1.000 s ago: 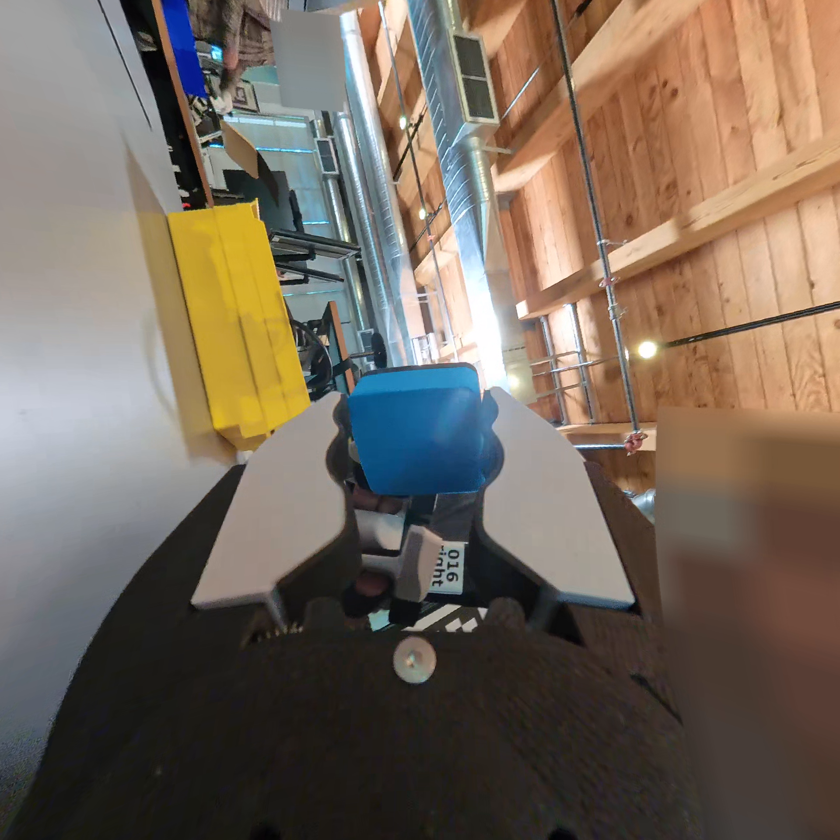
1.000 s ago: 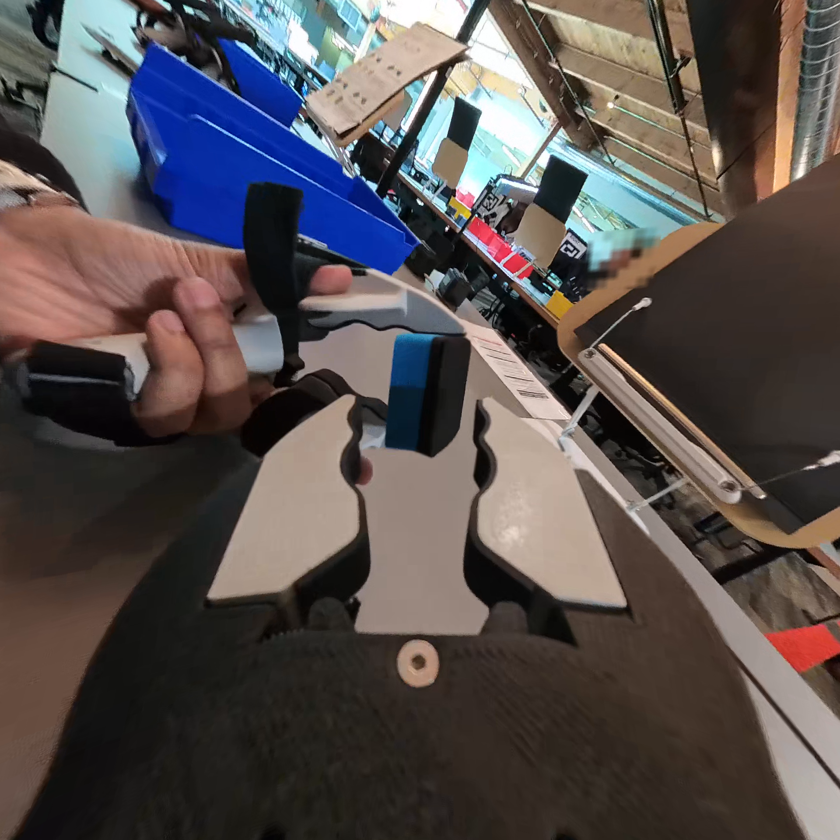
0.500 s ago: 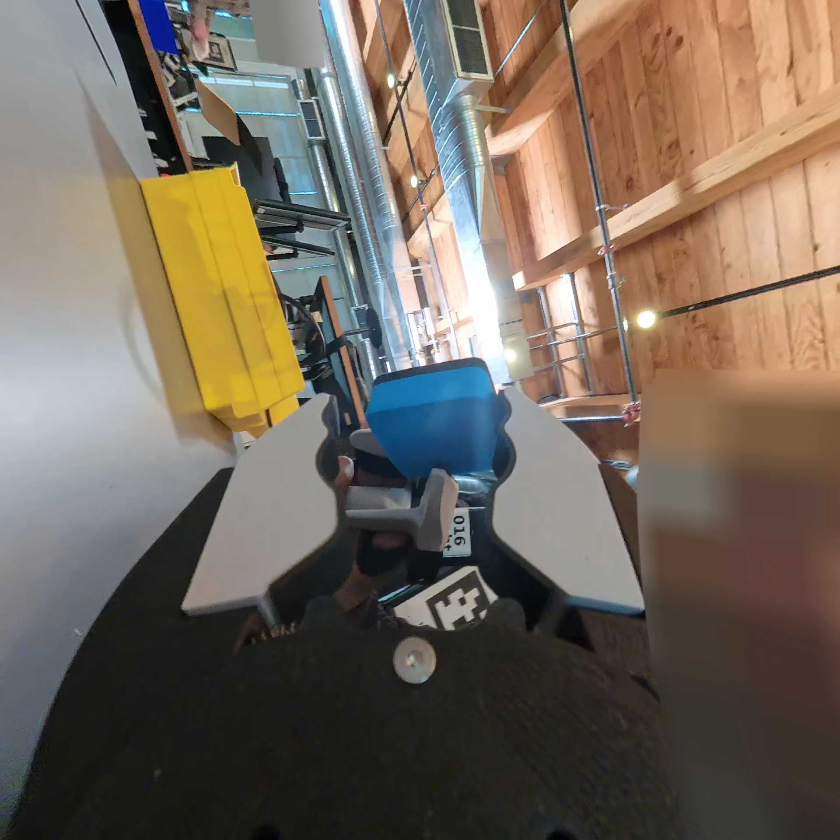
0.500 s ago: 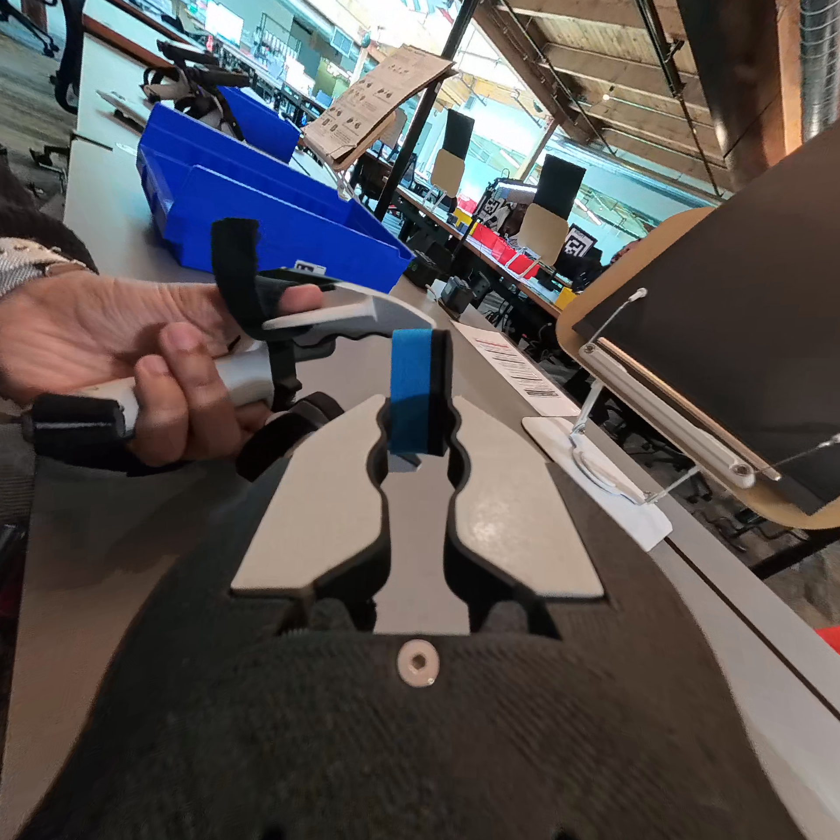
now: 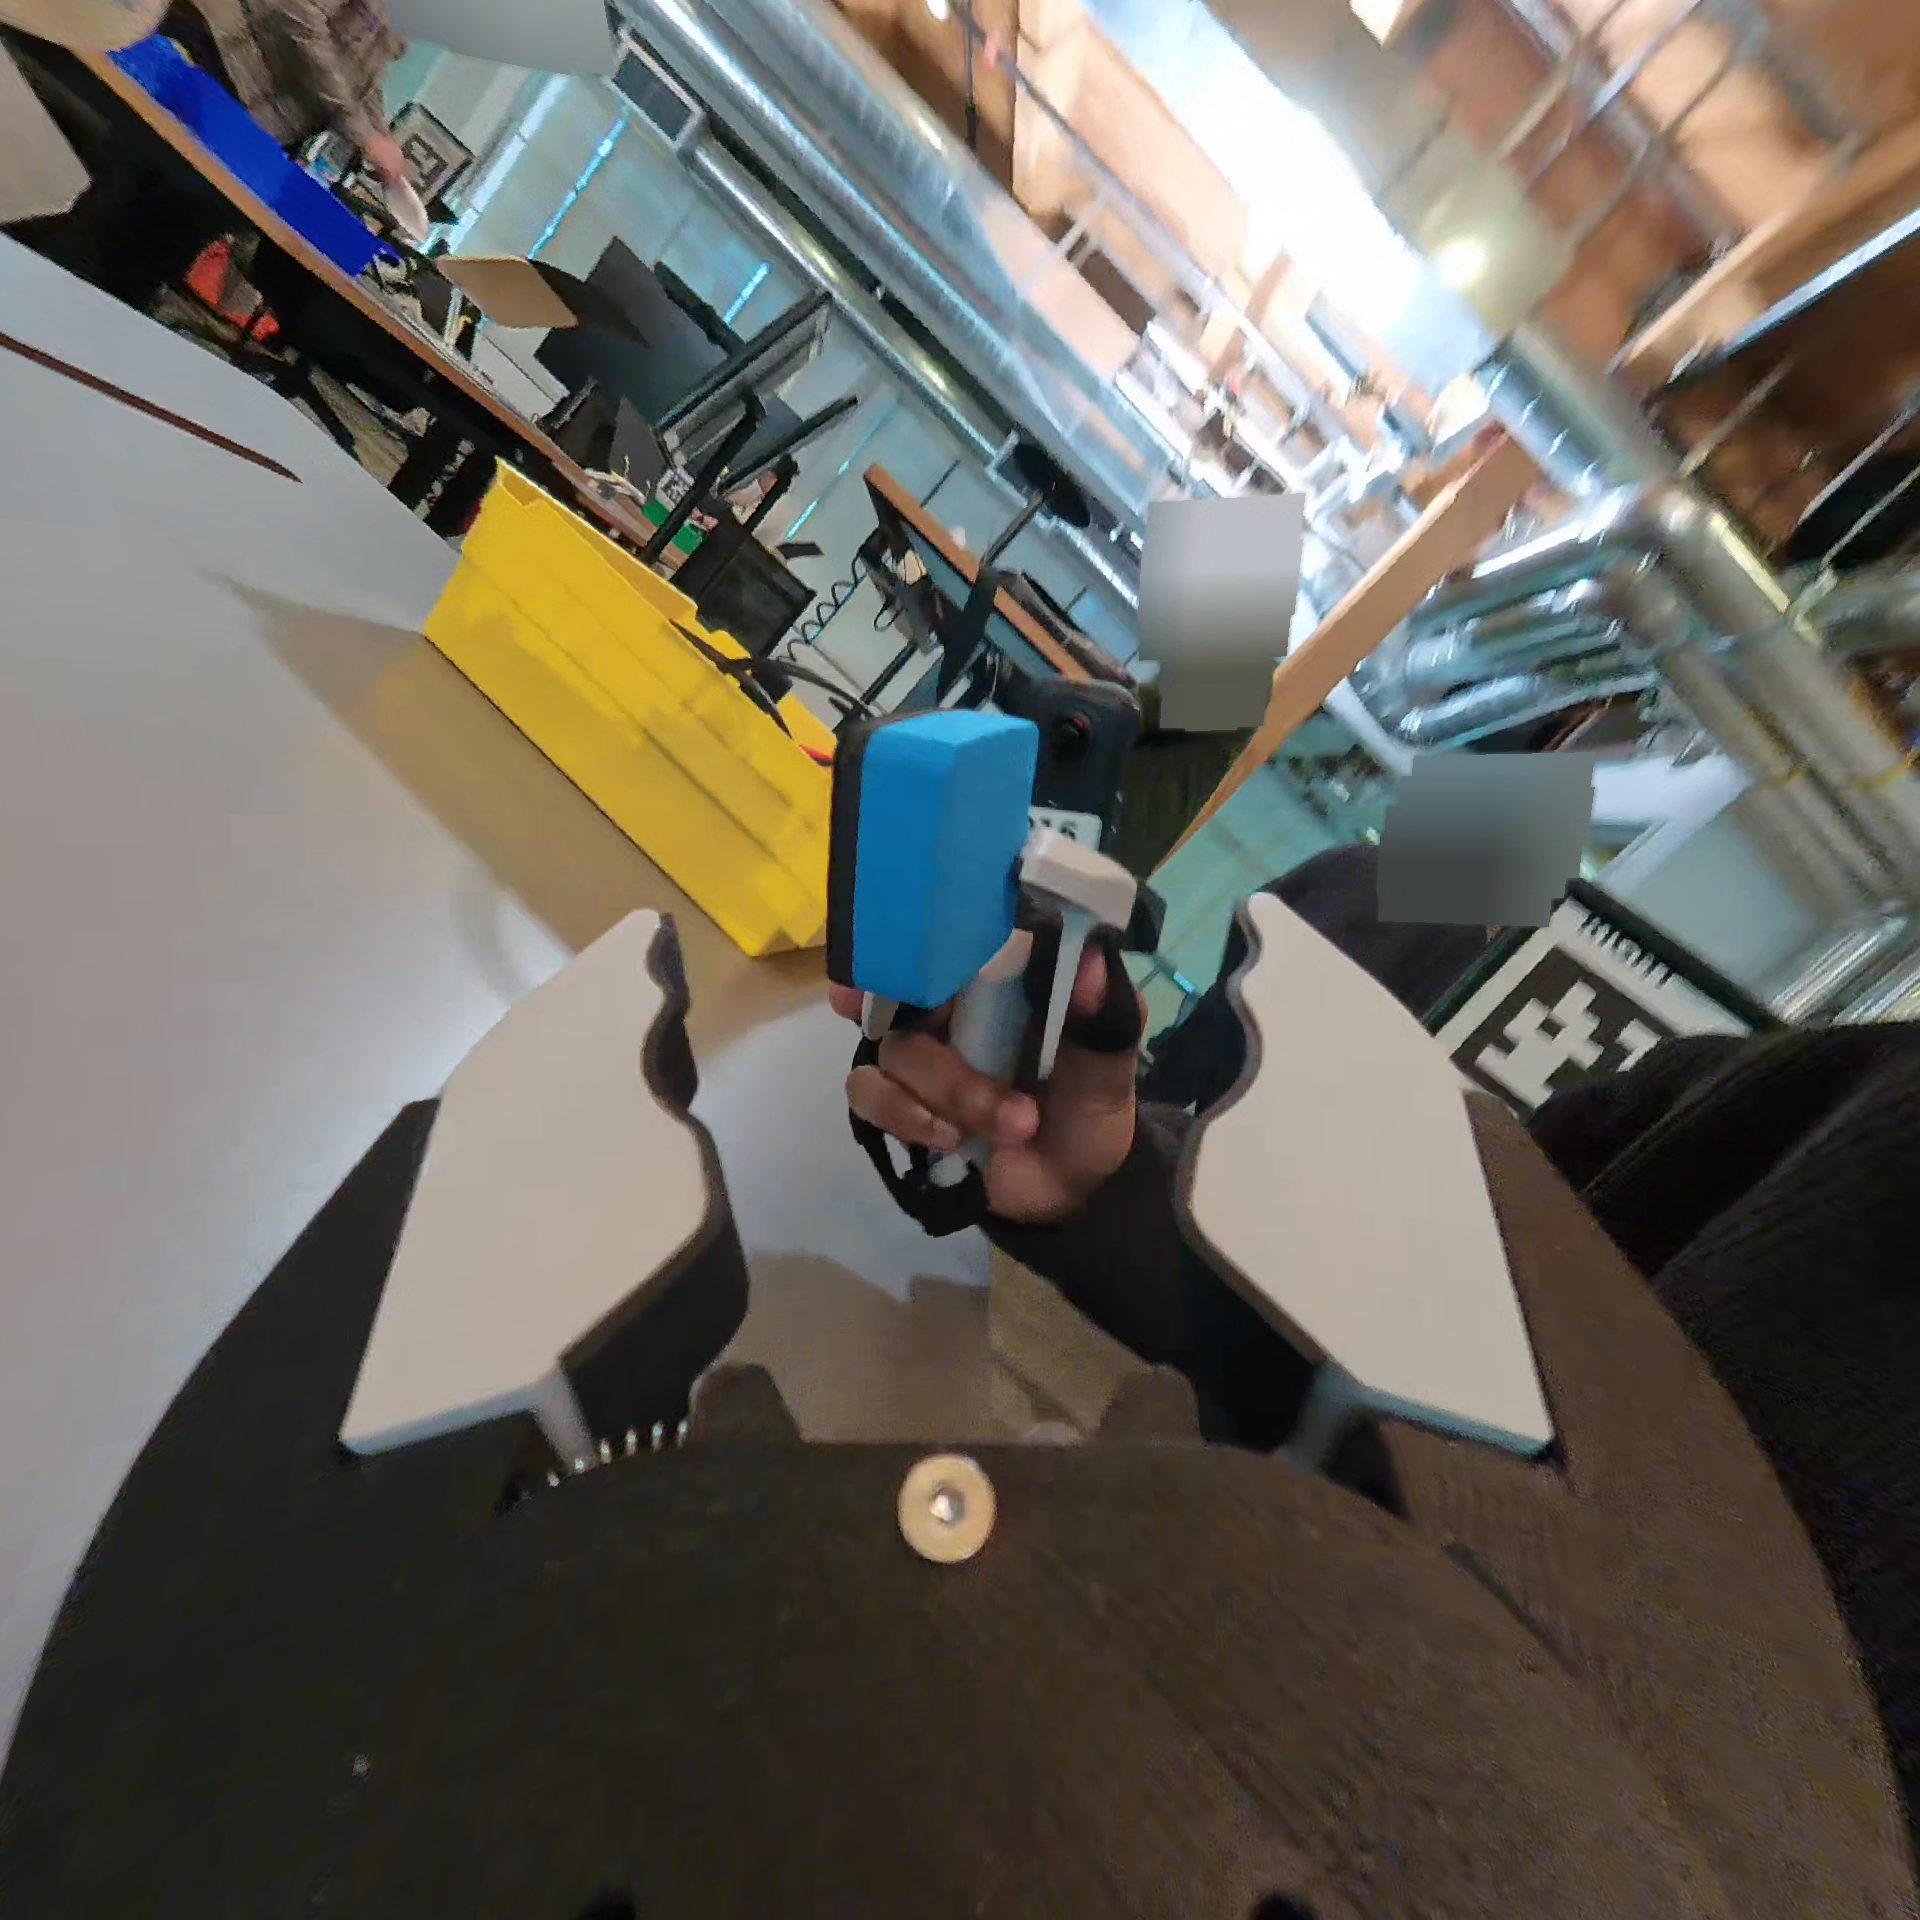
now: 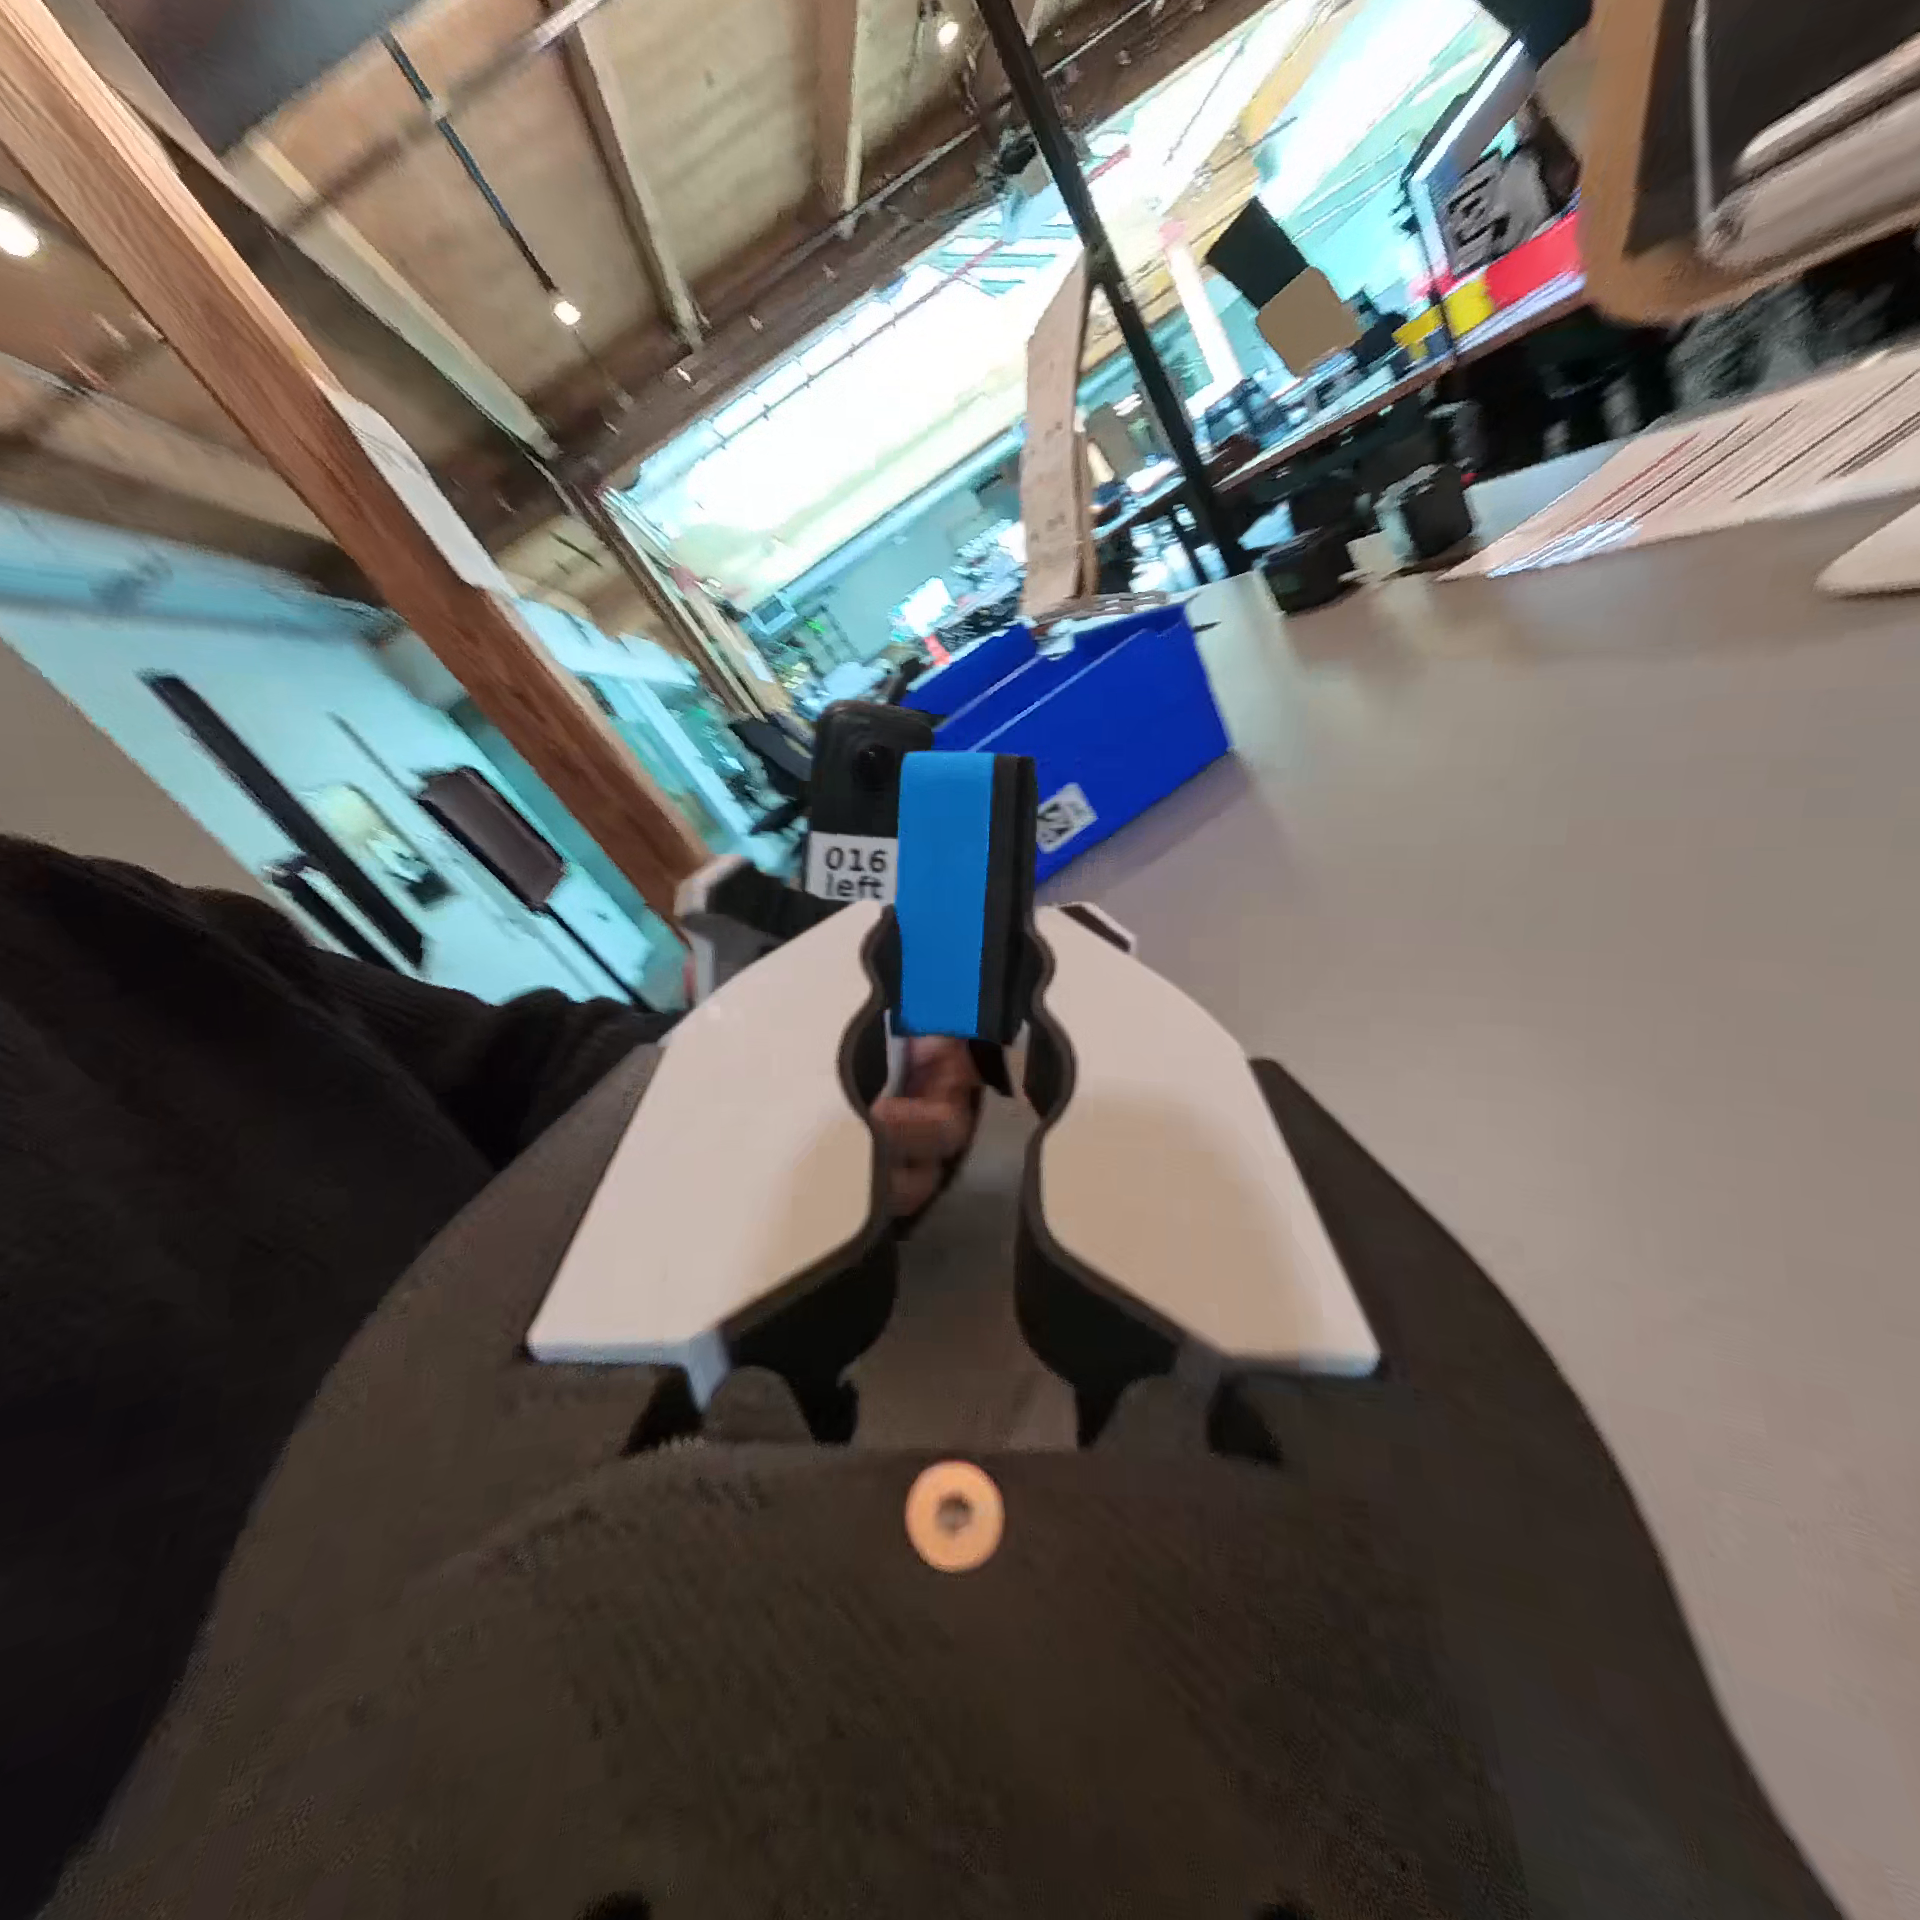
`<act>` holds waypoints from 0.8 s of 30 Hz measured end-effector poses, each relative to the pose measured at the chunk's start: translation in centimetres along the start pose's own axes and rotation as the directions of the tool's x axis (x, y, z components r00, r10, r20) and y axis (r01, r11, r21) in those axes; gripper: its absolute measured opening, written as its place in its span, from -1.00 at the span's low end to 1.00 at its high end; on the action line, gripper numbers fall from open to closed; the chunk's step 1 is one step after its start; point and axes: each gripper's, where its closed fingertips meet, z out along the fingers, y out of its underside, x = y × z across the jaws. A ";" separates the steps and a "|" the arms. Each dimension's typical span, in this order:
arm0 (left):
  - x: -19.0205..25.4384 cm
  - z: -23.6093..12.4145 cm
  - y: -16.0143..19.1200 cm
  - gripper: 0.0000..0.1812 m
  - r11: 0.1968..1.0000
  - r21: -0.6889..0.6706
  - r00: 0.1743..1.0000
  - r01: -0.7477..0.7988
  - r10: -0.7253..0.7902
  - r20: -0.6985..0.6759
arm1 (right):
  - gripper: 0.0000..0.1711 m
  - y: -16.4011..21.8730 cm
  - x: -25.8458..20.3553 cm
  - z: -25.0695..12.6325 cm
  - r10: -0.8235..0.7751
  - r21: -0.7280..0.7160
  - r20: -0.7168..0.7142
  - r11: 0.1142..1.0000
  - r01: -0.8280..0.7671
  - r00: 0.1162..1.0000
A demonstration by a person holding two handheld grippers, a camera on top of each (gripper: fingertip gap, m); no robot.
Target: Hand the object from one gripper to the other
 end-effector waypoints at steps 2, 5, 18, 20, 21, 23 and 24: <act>0.3 0.1 0.6 -0.03 0.999 -0.033 1.000 -0.021 0.021 -0.015 | -0.75 0.1 -0.2 0.1 0.091 0.011 0.056 0.996 -0.092 0.994; 0.6 0.0 0.7 -0.19 0.998 -0.032 0.997 0.046 -0.048 -0.062 | -0.75 0.3 -0.5 0.2 0.179 0.009 0.117 0.983 -0.181 0.977; 0.2 -0.4 0.6 -0.75 0.995 -0.049 0.993 0.090 -0.093 -0.072 | -0.68 1.1 -0.6 1.0 0.184 0.000 0.151 0.982 -0.187 0.971; 0.1 -0.5 0.3 -0.74 0.994 -0.031 0.992 0.106 -0.108 -0.073 | -0.52 0.5 -0.7 0.9 0.173 0.037 0.170 0.983 -0.182 0.970; 0.1 -0.6 0.1 -0.74 0.993 -0.022 0.990 0.118 -0.120 -0.074 | -0.46 0.3 -0.7 0.8 0.168 0.056 0.175 0.982 -0.180 0.970; -0.2 -0.7 -0.1 -0.74 0.988 -0.011 0.985 0.154 -0.155 -0.075 | -0.34 -0.3 -0.4 0.7 0.149 0.090 0.168 0.982 -0.165 0.975; -0.3 -0.8 -0.2 -0.74 0.980 -0.012 0.976 0.199 -0.199 -0.084 | -0.29 -0.5 -0.3 0.6 0.127 0.104 0.157 0.984 -0.144 0.980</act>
